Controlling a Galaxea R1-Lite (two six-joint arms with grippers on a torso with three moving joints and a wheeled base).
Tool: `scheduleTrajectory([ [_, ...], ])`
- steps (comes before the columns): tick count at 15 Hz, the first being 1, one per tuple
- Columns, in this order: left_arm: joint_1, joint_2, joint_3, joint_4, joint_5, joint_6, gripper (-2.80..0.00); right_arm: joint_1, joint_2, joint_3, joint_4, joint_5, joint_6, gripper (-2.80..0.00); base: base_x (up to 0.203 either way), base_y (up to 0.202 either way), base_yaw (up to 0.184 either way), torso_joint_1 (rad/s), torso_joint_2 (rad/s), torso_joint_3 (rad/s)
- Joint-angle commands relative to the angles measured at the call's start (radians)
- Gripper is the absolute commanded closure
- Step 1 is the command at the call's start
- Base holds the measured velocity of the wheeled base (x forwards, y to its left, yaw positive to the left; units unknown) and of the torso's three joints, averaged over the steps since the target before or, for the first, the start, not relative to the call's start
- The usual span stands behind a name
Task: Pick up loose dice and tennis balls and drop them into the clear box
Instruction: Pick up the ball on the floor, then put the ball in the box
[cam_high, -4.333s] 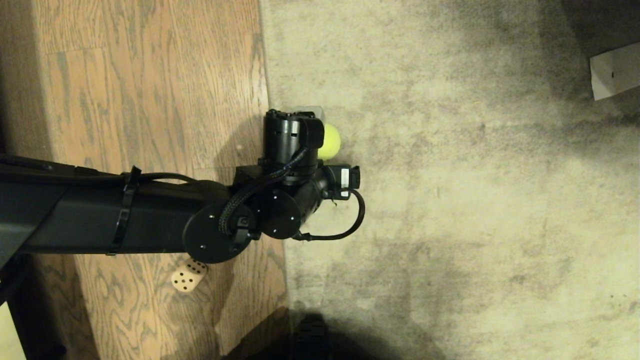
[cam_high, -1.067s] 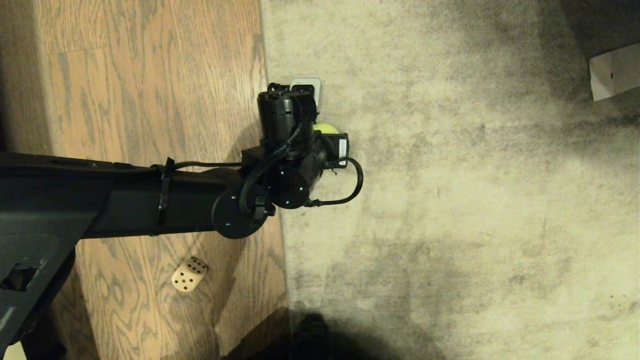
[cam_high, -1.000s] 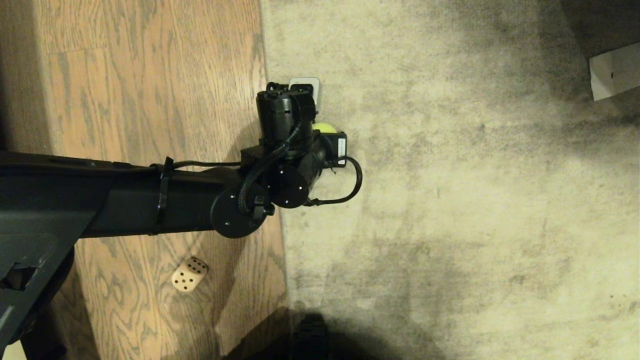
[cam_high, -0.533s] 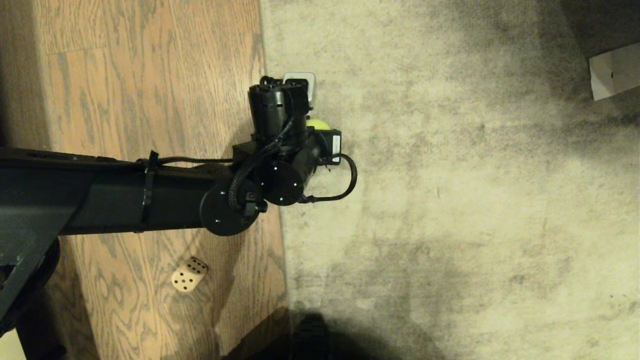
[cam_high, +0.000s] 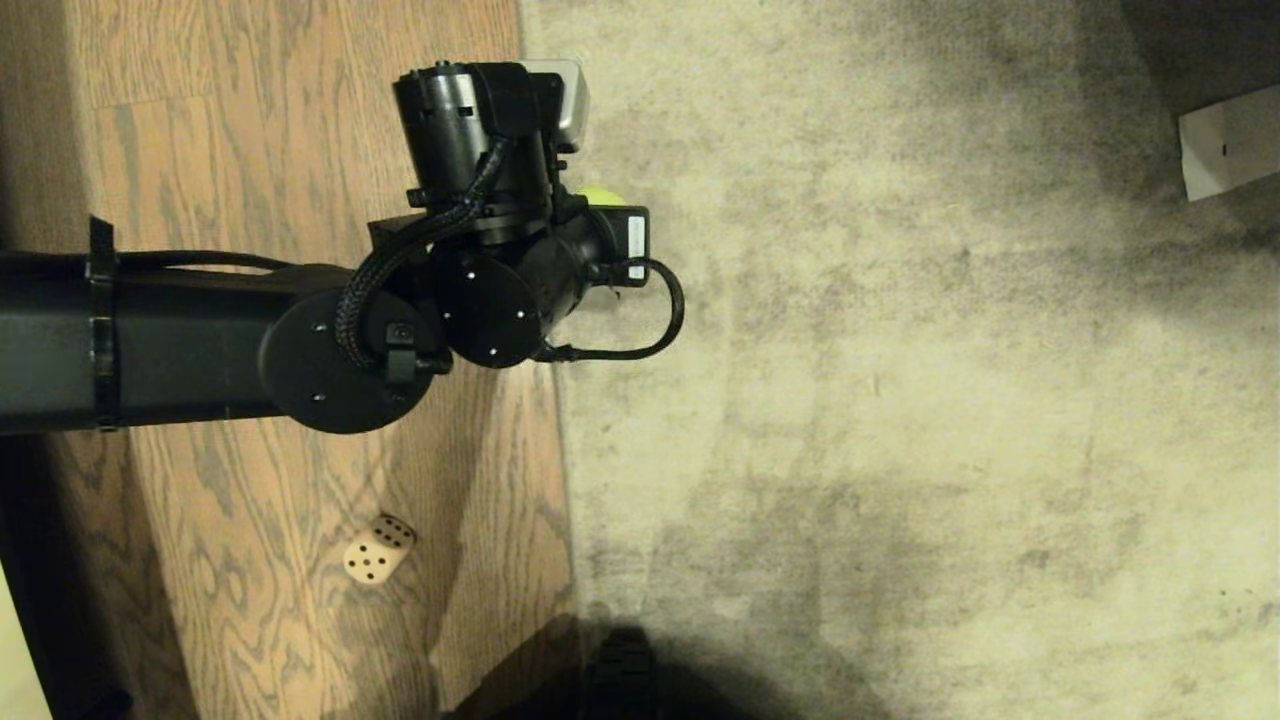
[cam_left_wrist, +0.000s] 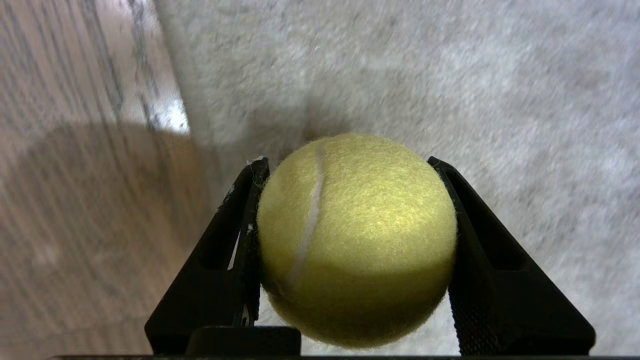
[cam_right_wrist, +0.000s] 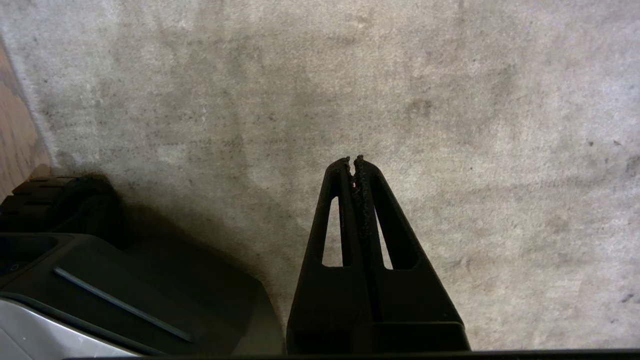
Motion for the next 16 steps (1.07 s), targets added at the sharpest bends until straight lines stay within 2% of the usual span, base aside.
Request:
scheduleTrajectory([
  [1, -0.005, -0.026, 0.015, 0.004, 0.001, 0.011, 0.00, 0.000, 0.000, 0.000, -0.001, -0.001, 0.000, 0.00, 0.000, 0.000, 0.000, 0.000, 0.00, 0.000],
  [6, 0.004, -0.073, 0.046, 0.113, -0.029, 0.012, 0.00, 0.000, 0.000, 0.001, -0.001, -0.001, 0.000, 0.00, 0.000, 0.000, 0.000, 0.000, 0.00, 0.000],
  [10, -0.001, -0.073, 0.080, 0.136, -0.030, -0.004, 0.00, 0.000, 0.000, 0.001, -0.001, 0.000, 0.000, 0.00, 0.000, 0.000, 0.000, 0.000, 0.00, 0.000],
  [16, -0.001, -0.077, 0.095, 0.234, -0.049, -0.009, 0.00, 0.000, 0.000, 0.001, -0.001, 0.001, 0.000, 0.00, 0.000, 0.000, 0.000, 0.000, 0.00, 0.000],
])
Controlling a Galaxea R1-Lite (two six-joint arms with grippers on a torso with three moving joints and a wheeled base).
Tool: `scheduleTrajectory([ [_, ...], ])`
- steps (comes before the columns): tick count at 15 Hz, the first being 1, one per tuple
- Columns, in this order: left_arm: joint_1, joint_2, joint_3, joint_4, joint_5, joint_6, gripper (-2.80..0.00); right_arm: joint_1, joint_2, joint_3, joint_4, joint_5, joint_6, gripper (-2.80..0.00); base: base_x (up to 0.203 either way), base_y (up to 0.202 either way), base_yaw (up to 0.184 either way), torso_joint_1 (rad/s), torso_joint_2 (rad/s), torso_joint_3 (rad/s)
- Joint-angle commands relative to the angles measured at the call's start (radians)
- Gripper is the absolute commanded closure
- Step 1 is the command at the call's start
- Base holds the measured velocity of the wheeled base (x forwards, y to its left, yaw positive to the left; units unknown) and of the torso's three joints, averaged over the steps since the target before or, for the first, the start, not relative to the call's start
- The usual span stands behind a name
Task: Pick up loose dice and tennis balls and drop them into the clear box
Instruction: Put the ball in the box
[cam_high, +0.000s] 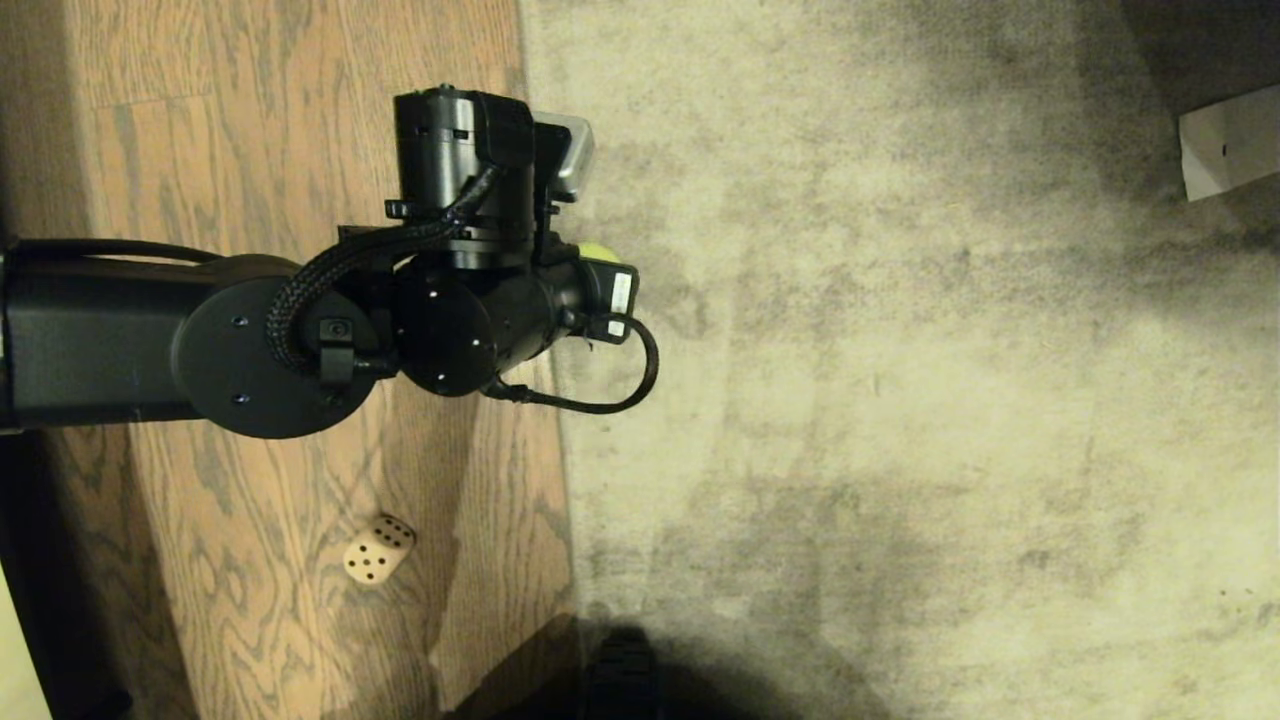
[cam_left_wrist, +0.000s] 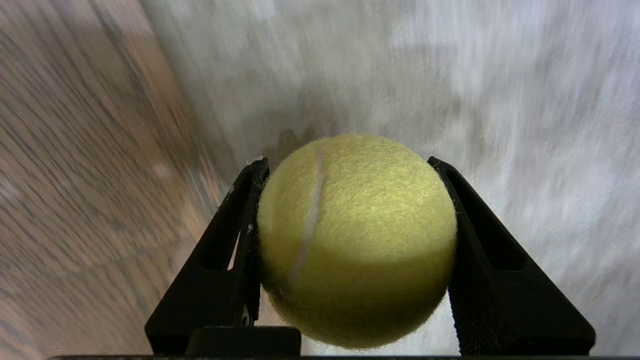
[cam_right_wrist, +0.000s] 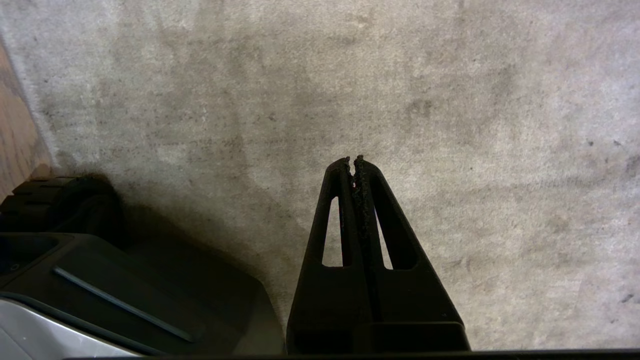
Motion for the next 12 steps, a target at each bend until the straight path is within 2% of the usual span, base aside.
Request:
scheduleTrajectory([
  [1, 0.005, -0.006, 0.008, 0.047, -0.004, -0.010, 0.00, 0.000, 0.000, 0.001, 0.000, -0.001, 0.000, 0.00, 0.000, 0.000, 0.000, 0.000, 0.00, 0.000],
  [4, 0.044, -0.004, 0.005, 0.144, -0.077, -0.038, 0.00, 0.000, 0.000, 0.001, 0.000, 0.000, 0.000, 0.00, 0.000, 0.000, 0.000, 0.000, 0.00, 0.000],
  [6, 0.087, -0.006, -0.005, 0.152, -0.131, -0.024, 0.00, 0.000, 0.000, 0.002, 0.000, 0.000, 0.000, 0.00, 0.000, 0.000, 0.000, 0.000, 0.00, 0.000],
  [8, 0.133, -0.008, -0.021, 0.154, -0.193, 0.028, 0.00, 0.000, 0.000, 0.002, 0.000, 0.000, 0.000, 0.00, 0.000, 0.000, 0.000, 0.000, 0.00, 0.000],
  [9, 0.163, -0.013, -0.022, 0.152, -0.214, 0.075, 0.00, 0.000, 0.000, 0.000, 0.000, 0.000, 0.000, 0.00, 0.000, 0.000, 0.000, 0.000, 0.00, 0.000],
  [12, 0.236, -0.017, -0.056, 0.144, -0.242, 0.169, 0.00, 0.000, 0.000, 0.002, 0.000, -0.001, 0.000, 0.00, 0.000, 0.000, 0.000, 0.000, 0.00, 0.000],
])
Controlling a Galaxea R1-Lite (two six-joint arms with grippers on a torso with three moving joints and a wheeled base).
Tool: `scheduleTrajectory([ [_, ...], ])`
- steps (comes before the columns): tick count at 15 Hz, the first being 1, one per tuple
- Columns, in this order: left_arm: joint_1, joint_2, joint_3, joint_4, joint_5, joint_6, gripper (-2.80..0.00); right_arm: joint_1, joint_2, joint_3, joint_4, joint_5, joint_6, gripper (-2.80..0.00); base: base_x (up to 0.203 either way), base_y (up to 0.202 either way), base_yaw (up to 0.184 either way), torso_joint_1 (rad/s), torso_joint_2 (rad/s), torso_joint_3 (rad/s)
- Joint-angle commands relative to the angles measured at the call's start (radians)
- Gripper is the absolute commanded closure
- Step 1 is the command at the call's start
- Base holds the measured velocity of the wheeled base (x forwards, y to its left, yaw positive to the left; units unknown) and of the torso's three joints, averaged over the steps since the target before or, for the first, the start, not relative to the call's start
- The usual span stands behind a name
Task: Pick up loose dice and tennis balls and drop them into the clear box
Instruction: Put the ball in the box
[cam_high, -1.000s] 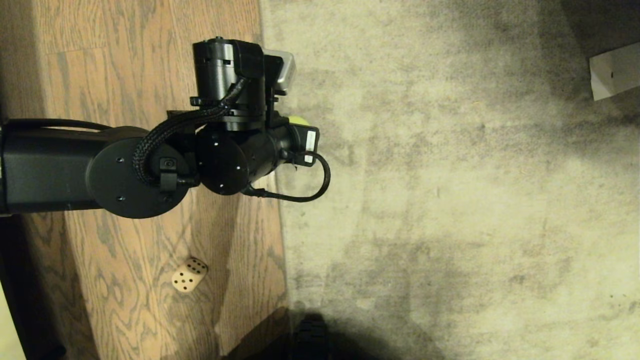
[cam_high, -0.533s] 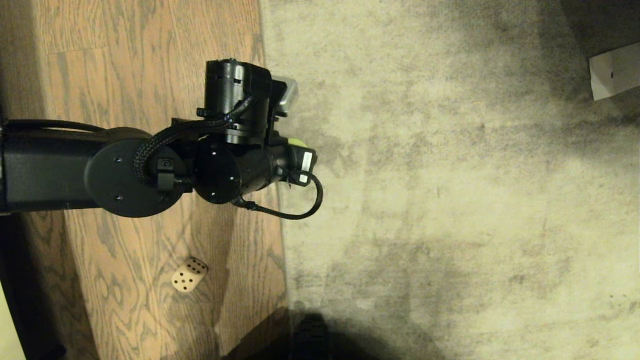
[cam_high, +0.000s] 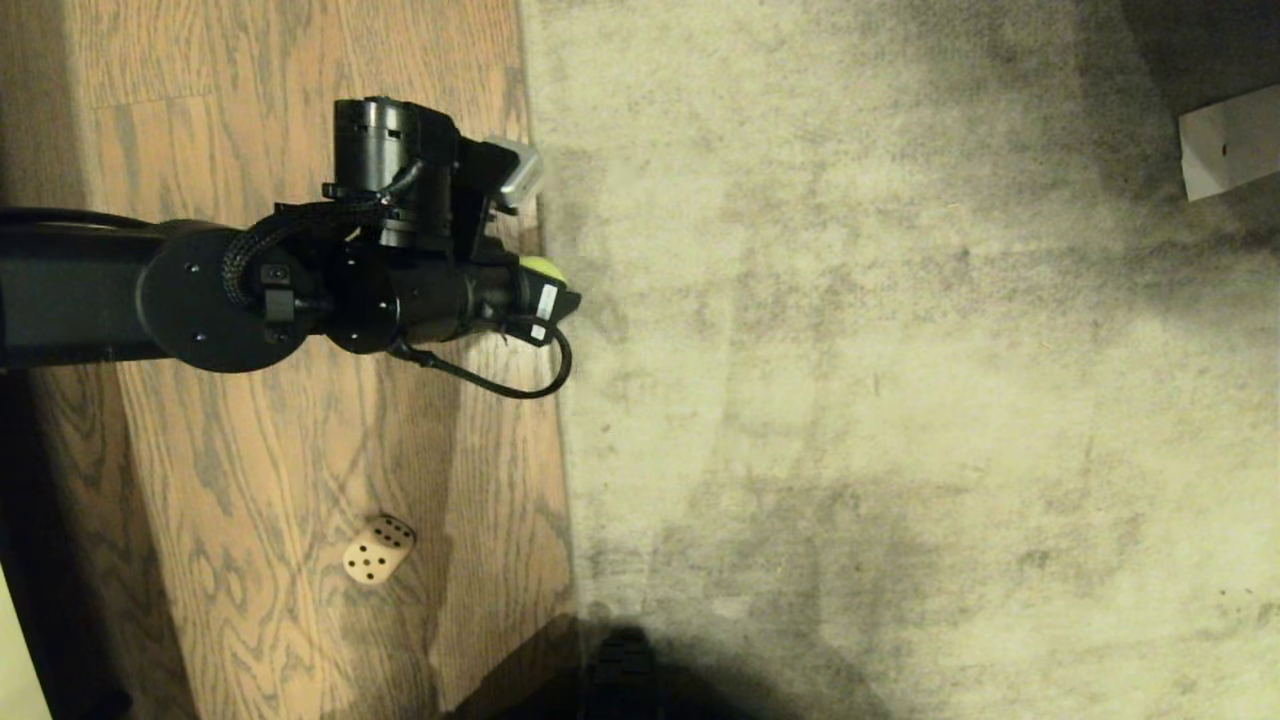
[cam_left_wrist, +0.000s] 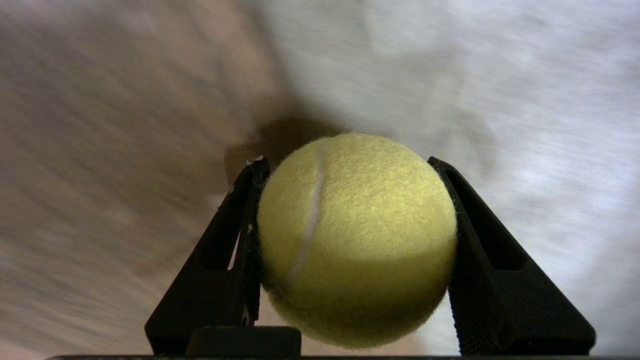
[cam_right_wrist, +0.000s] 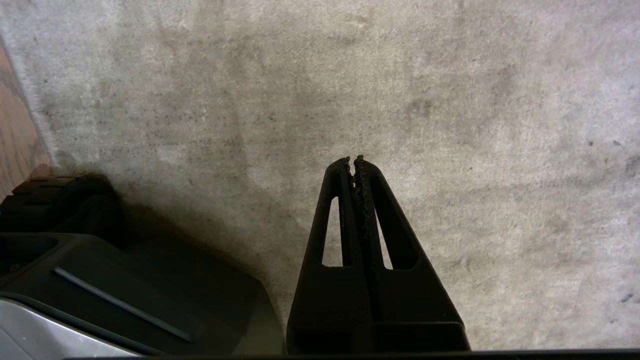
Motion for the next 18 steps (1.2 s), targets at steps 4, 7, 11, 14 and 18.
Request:
scheduleTrajectory([
  [4, 0.132, -0.038, -0.070, 0.001, -0.142, 0.055, 0.00, 0.000, 0.000, 0.000, 0.000, 0.001, 0.000, 0.00, 0.000, 0.000, 0.000, 0.000, 0.00, 0.000],
  [7, 0.190, -0.123, -0.064, 0.010, -0.187, 0.050, 0.00, 0.001, 0.000, 0.001, 0.000, 0.000, 0.000, 0.00, 0.000, 0.000, 0.000, 0.000, 0.00, 0.000],
  [11, 0.238, -0.286, -0.035, 0.181, -0.190, 0.004, 0.00, 0.000, 0.000, 0.002, 0.000, 0.001, 0.000, 0.00, 0.000, 0.000, 0.000, 0.000, 0.00, 0.000],
  [14, 0.251, -0.462, 0.092, 0.278, -0.194, -0.036, 0.00, 0.000, 0.000, 0.001, 0.000, -0.001, 0.000, 0.00, 0.000, 0.000, 0.000, 0.000, 0.00, 0.000],
  [18, 0.323, -0.763, 0.444, 0.315, -0.279, -0.036, 0.00, 0.000, 0.000, 0.001, 0.000, 0.000, 0.000, 0.00, 0.000, 0.000, 0.000, 0.000, 0.00, 0.000],
])
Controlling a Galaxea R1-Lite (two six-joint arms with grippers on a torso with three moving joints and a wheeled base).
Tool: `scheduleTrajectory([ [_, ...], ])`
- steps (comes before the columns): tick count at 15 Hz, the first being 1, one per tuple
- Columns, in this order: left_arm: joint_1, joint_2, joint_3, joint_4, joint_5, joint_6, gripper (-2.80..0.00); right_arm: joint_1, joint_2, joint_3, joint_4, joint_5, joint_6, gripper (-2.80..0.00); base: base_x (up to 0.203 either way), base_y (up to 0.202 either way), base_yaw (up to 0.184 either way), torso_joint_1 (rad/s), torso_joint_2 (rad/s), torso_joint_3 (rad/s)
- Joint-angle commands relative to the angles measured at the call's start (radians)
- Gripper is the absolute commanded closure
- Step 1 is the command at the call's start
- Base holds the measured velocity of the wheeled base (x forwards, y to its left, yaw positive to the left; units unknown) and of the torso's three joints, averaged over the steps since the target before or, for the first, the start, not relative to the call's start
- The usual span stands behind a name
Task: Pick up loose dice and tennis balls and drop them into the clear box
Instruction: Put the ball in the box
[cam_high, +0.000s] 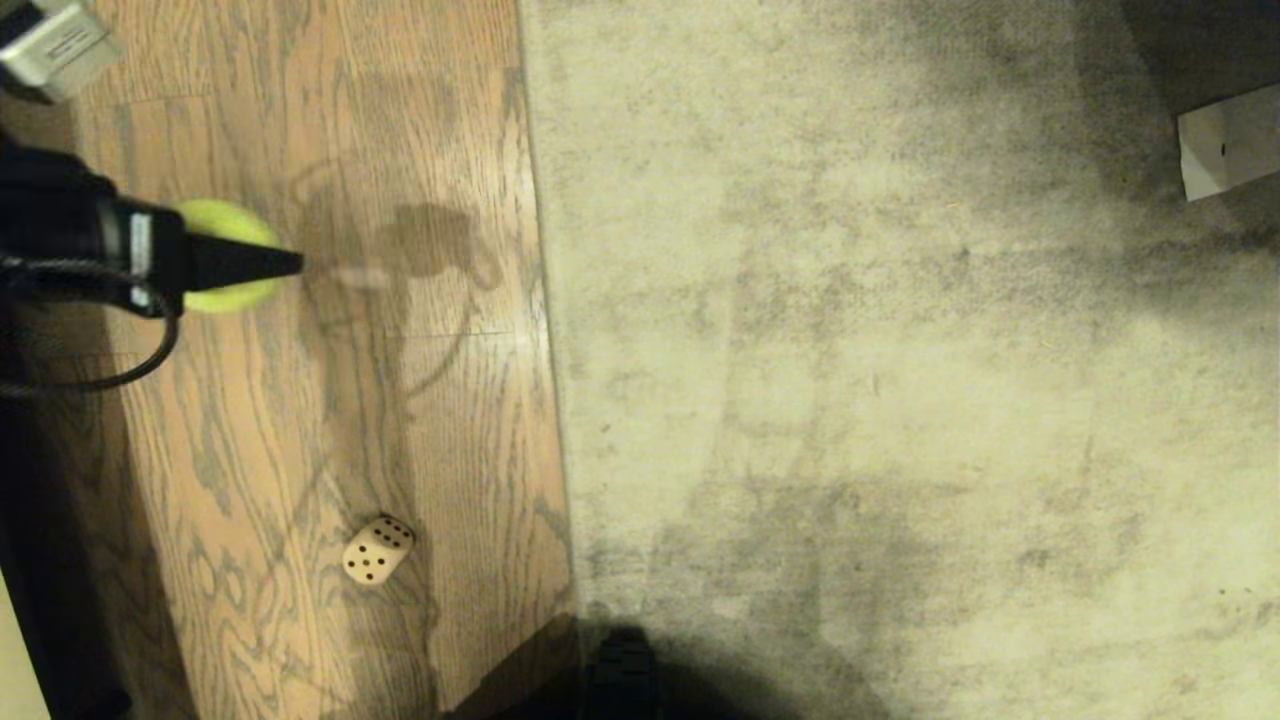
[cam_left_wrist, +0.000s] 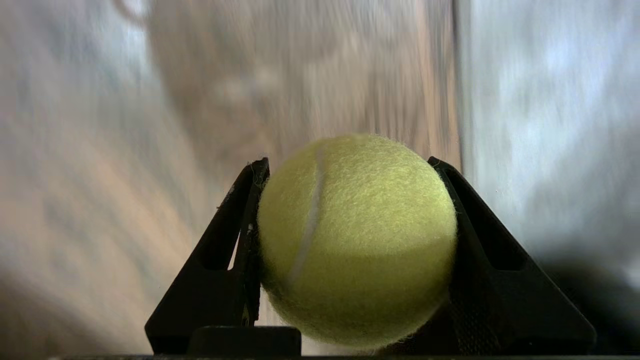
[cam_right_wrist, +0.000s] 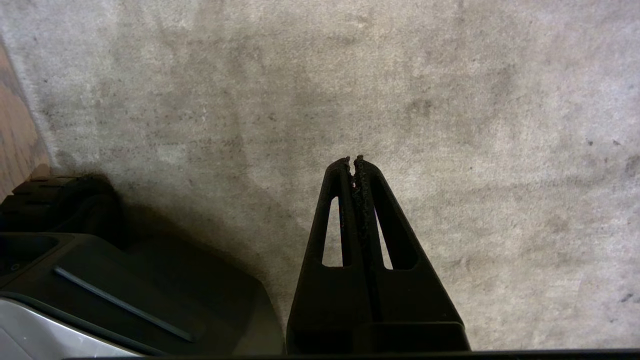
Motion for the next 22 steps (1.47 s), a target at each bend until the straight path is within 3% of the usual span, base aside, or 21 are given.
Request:
scheduleTrajectory([
  [1, 0.088, -0.258, 0.227, 0.006, -0.059, 0.012, 0.00, 0.000, 0.000, 0.002, 0.000, 0.001, 0.000, 0.00, 0.000, 0.000, 0.000, 0.000, 0.00, 0.000],
  [5, 0.303, -0.471, 0.549, -0.012, -0.150, 0.038, 0.00, 0.000, 0.000, 0.002, 0.000, 0.001, 0.000, 0.00, 0.000, 0.000, 0.000, 0.000, 0.00, 0.000],
  [8, 0.365, -0.630, 0.770, -0.148, -0.162, 0.037, 0.00, 0.000, 0.000, 0.002, 0.000, 0.001, 0.000, 0.00, 0.000, 0.000, 0.000, 0.000, 0.00, 0.000],
  [14, 0.366, -0.960, 1.107, -0.274, -0.164, 0.040, 0.00, 0.000, 0.000, 0.000, 0.000, 0.000, 0.000, 0.00, 0.000, 0.000, 0.000, 0.000, 0.00, 0.000],
  [16, 0.319, -1.040, 1.169, -0.309, -0.144, 0.027, 0.00, 0.000, 0.000, 0.001, 0.000, -0.001, 0.000, 0.00, 0.000, 0.000, 0.000, 0.000, 0.00, 0.000],
  [17, 0.301, -1.057, 1.216, -0.352, -0.118, 0.018, 0.00, 0.000, 0.000, 0.001, 0.000, 0.000, 0.000, 0.00, 0.000, 0.000, 0.000, 0.000, 0.00, 0.000],
  [20, 0.297, -1.061, 1.370, -0.644, -0.064, 0.001, 0.00, 0.000, 0.000, 0.002, 0.000, -0.001, 0.000, 0.00, 0.000, 0.000, 0.000, 0.000, 0.00, 0.000],
  [22, 0.303, -1.066, 1.368, -0.583, -0.052, -0.005, 0.00, 0.000, 0.000, 0.001, 0.000, 0.000, 0.000, 0.00, 0.000, 0.000, 0.000, 0.000, 0.00, 0.000],
])
